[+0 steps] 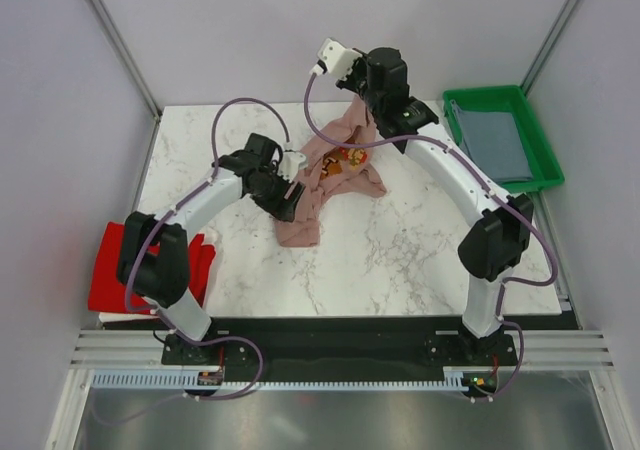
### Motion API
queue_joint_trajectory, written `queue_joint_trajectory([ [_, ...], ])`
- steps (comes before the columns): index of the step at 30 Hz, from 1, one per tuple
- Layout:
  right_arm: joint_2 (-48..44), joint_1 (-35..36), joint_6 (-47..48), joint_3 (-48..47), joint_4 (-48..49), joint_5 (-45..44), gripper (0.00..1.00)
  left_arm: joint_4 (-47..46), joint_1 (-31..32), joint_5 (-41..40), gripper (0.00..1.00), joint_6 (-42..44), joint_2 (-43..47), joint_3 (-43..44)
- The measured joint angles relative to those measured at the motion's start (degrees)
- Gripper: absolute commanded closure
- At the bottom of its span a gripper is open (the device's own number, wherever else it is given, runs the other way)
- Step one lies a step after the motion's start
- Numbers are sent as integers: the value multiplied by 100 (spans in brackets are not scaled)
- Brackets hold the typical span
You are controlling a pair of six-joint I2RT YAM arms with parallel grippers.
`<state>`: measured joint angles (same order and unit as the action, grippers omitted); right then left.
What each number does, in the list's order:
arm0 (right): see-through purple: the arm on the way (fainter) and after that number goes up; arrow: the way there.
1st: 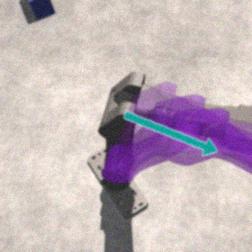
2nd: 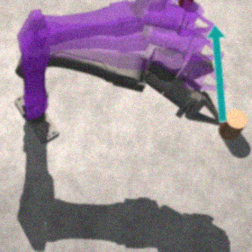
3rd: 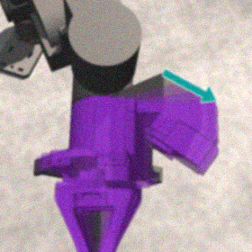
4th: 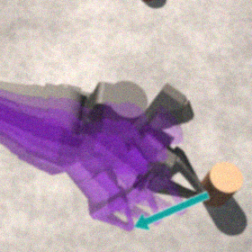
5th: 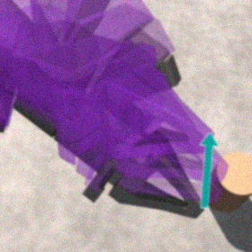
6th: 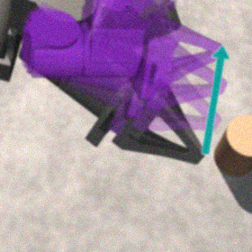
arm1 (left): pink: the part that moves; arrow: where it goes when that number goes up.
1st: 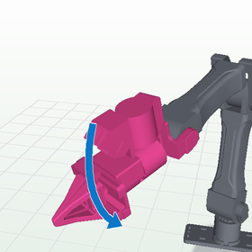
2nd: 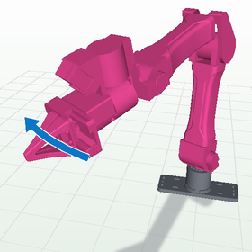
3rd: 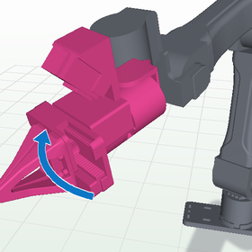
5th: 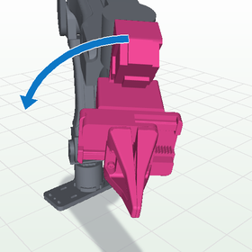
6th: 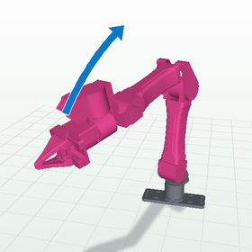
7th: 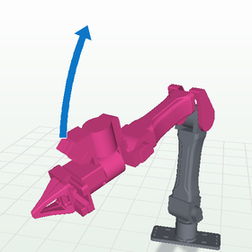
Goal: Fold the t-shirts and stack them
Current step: Flatten the tshirt out
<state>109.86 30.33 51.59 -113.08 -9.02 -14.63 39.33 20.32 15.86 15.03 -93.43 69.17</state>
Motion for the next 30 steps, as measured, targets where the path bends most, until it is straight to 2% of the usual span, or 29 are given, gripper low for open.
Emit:
queue_joint_trajectory([
  [7, -236, -59, -107, 221, -9, -4, 100, 39, 699, -343, 34, -4, -723, 855],
  [11, -295, -138, -177, 306, -13, 20, 100, 133, 881, -632, 34, 0, -1123, 1158],
  [18, -332, -273, -275, 446, -11, 81, 100, 291, 1165, -1126, 37, 17, -1357, 1259],
  [30, -343, -374, -398, 494, -15, 127, 100, 431, 1353, -1279, 42, 101, -1626, 1384],
])
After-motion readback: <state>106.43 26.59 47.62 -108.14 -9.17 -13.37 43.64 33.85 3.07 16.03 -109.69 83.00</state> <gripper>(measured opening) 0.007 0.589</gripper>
